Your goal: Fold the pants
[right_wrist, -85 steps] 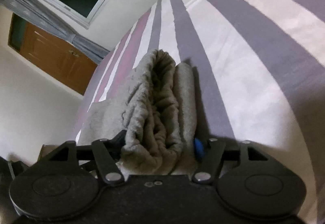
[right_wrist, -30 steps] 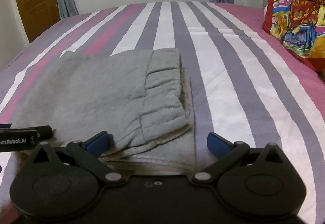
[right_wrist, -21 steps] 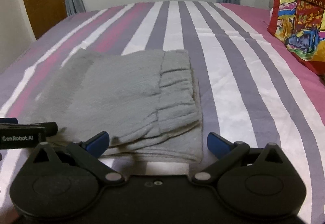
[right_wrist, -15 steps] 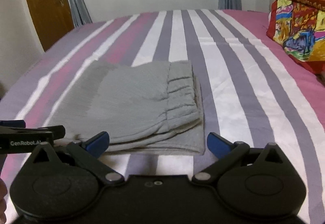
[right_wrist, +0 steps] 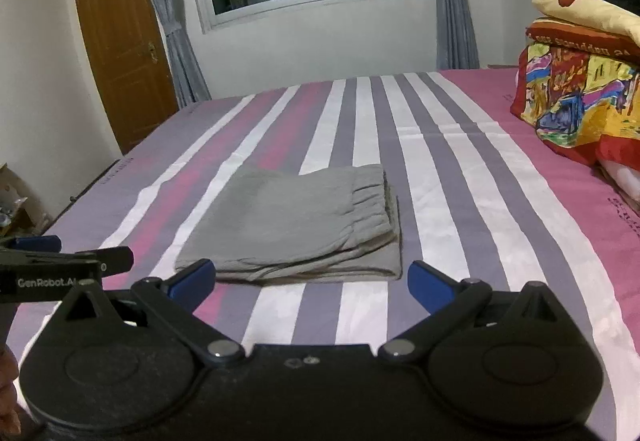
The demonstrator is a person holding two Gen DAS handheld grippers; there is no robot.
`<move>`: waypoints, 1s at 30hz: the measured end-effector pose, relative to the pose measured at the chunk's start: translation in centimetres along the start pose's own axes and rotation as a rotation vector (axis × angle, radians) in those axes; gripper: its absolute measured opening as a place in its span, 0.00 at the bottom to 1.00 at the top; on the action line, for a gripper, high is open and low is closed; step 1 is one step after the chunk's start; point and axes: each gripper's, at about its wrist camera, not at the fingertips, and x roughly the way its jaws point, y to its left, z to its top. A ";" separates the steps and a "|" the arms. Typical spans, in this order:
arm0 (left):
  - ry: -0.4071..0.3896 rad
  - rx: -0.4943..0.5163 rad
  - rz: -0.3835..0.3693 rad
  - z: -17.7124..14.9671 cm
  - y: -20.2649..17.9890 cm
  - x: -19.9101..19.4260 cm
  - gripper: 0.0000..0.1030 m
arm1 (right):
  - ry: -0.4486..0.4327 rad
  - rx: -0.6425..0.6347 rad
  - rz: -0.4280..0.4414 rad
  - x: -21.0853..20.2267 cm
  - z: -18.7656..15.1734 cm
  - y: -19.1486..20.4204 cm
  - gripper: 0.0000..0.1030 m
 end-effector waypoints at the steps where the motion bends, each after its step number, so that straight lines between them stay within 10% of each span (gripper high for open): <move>1: -0.011 0.012 0.012 -0.2 -0.1 -0.6 1.00 | -0.003 -0.001 0.002 -0.4 -0.1 0.1 1.00; 14: 0.042 -0.132 -0.053 -1.5 1.9 -2.4 1.00 | -0.039 0.020 0.006 -3.6 -1.4 0.9 1.00; 30: 0.080 0.053 0.065 -1.5 -0.3 -2.4 1.00 | -0.045 0.030 0.019 -3.7 -1.8 1.3 1.00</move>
